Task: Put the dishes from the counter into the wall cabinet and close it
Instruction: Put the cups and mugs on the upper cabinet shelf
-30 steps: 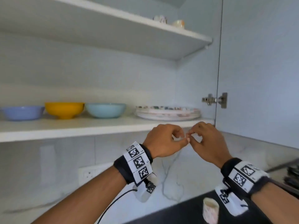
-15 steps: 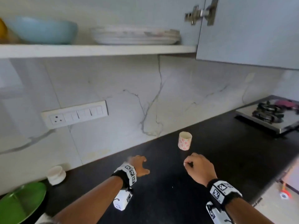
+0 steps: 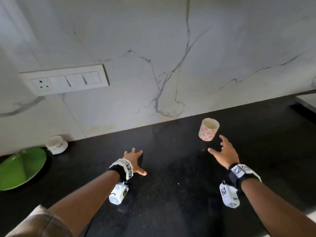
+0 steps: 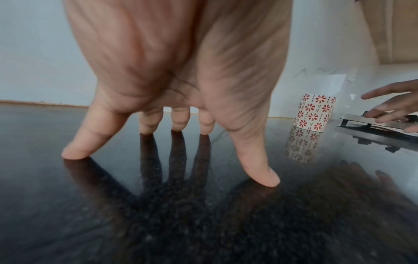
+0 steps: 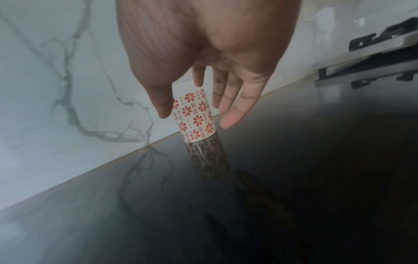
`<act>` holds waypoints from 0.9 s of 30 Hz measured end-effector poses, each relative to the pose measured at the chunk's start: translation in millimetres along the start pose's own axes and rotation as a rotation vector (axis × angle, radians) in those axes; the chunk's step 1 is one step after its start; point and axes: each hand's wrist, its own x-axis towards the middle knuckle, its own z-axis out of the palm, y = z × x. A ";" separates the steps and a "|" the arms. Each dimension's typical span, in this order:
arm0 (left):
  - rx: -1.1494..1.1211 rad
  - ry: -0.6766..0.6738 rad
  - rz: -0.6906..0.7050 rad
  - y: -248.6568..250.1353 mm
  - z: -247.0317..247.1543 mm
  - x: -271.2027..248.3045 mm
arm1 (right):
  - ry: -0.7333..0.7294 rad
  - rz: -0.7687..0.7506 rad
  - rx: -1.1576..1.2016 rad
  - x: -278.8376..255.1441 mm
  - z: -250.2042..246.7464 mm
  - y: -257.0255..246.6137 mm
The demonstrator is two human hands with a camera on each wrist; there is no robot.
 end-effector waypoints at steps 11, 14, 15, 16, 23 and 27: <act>-0.034 -0.015 -0.037 0.2 2.3 6.3 | 0.061 0.141 0.337 94.0 35.5 -30.5; -0.046 -0.014 -0.044 -0.3 1.9 7.8 | 0.125 0.156 0.380 97.5 42.9 -30.6; -0.044 -0.012 -0.045 -0.3 1.8 8.2 | 0.146 0.152 0.388 98.4 44.3 -30.0; -0.041 -0.013 -0.047 -0.4 1.8 8.9 | 0.166 0.138 0.396 99.9 45.4 -28.6; -0.046 -0.010 -0.047 -0.5 1.9 11.3 | 0.204 0.071 0.394 91.3 40.0 -29.3; -0.045 -0.006 -0.047 -1.2 1.4 10.8 | 0.151 -0.031 0.315 63.5 43.1 -34.2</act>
